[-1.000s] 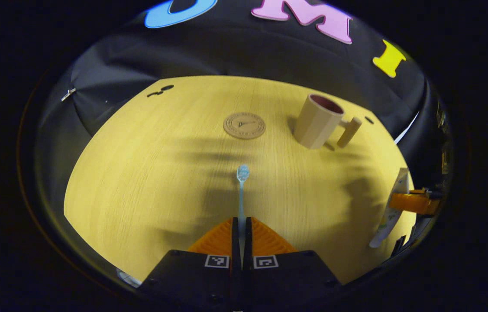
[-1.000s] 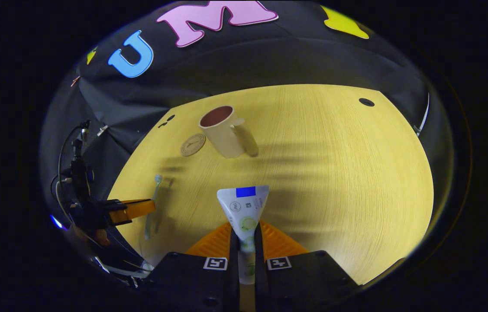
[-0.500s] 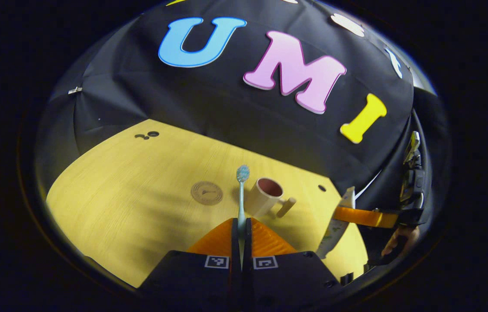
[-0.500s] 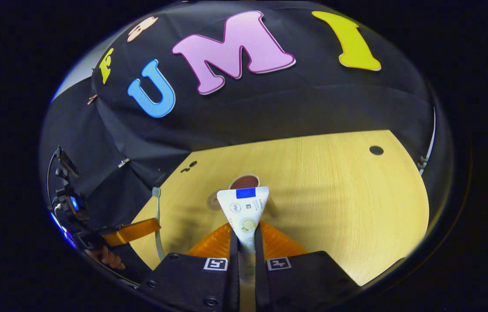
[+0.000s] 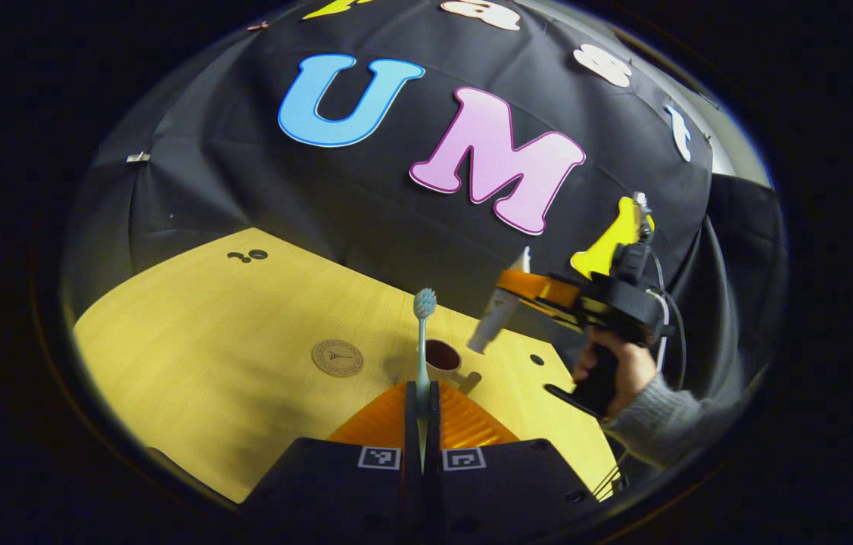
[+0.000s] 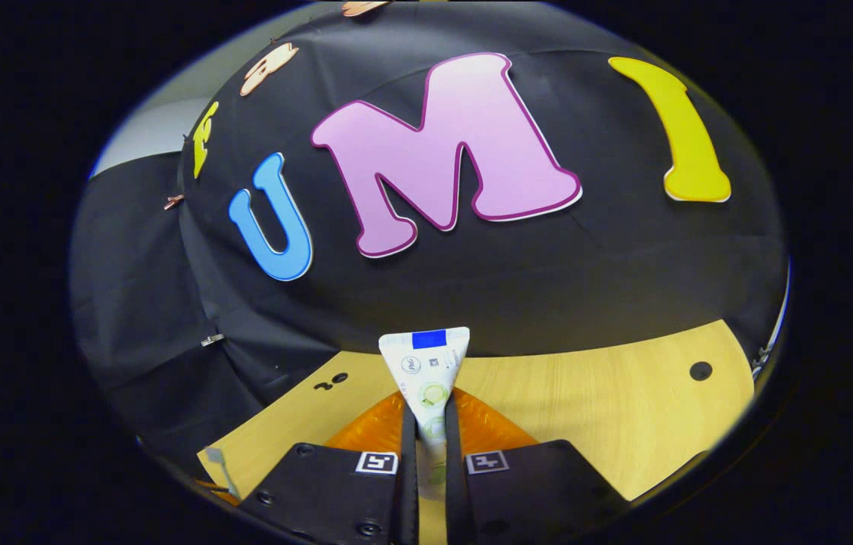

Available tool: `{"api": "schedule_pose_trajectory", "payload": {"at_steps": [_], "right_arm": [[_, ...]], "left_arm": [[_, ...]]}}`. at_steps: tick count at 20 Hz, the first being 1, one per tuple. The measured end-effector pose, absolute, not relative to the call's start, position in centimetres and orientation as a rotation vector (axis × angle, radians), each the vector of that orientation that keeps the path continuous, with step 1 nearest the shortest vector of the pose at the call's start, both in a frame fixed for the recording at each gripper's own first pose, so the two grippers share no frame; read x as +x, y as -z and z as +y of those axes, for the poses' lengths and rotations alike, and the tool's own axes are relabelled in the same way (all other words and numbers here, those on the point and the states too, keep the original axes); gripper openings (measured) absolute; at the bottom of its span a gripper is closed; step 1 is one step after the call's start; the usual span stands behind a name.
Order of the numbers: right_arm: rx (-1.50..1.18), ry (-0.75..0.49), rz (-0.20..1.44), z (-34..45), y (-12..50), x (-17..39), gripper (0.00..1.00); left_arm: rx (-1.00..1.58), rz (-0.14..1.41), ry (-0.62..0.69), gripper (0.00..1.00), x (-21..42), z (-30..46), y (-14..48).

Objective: Put the toothbrush and toothpaste on the desktop into the cup, then pick up the cup and place it on the coaster on the desktop.

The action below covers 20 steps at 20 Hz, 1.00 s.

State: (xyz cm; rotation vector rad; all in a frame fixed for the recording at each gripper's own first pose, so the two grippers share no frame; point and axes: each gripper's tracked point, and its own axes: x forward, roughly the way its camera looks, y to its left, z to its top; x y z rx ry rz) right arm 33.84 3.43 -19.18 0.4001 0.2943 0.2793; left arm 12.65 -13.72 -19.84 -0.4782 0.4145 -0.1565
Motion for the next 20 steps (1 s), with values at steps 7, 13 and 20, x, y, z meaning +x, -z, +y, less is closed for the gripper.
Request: {"api": "schedule_pose_trajectory", "payload": {"at_steps": [7, 13, 20], "right_arm": [[0.305, -0.322, 0.382, 6.7, 26.4, 35.9, 0.18], [0.276, -0.337, 0.457, 8.2, 30.8, 34.9, 0.18], [0.227, -0.338, 0.478, 8.4, 32.2, 33.6, 0.31]], "left_arm": [[-0.493, 0.4, 0.11, 0.06, 12.8, -13.3, 20.4], [-0.485, 0.385, 0.098, 0.06, 14.5, -12.9, 20.8], [-0.482, 0.36, 0.1, 0.06, 15.4, -12.8, 20.0]]}}
